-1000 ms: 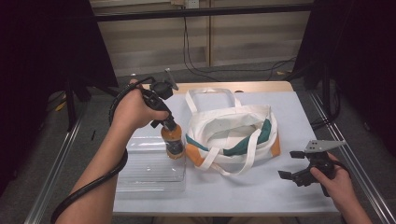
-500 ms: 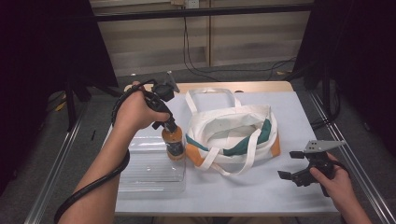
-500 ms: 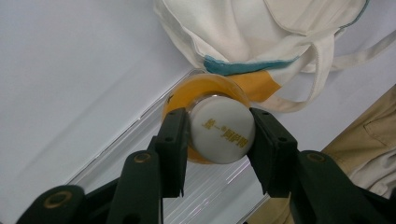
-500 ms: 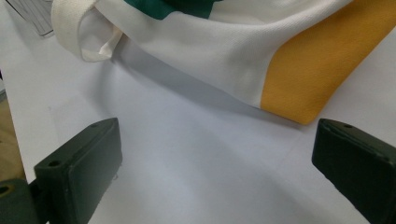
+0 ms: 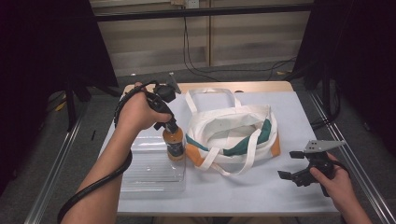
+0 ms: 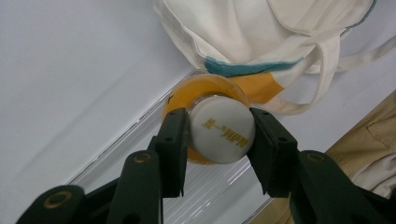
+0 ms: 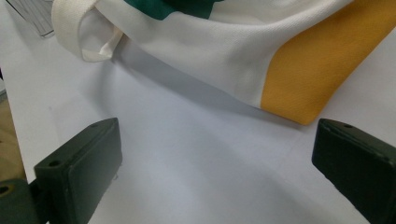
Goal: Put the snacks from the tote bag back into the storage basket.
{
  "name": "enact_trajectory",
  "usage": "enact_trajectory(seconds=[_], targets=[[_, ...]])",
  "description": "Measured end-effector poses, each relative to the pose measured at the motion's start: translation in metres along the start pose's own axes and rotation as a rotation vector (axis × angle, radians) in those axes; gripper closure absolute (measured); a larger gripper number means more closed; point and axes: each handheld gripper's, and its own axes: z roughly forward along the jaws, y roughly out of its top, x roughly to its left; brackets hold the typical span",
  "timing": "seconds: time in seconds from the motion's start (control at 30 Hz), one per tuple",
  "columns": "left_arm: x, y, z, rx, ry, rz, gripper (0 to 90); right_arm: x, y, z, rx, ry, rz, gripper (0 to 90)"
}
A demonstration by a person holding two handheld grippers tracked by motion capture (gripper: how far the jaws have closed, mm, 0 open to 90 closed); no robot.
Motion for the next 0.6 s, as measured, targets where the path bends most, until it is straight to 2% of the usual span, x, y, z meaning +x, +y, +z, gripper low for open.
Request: enact_trajectory(seconds=[0.6], targets=[[0.0021, -0.0020, 0.0093, 0.012, -0.004, -0.005, 59.1, -0.0001, 0.0001, -0.0001, 0.003, 0.000, -0.003, 1.4]])
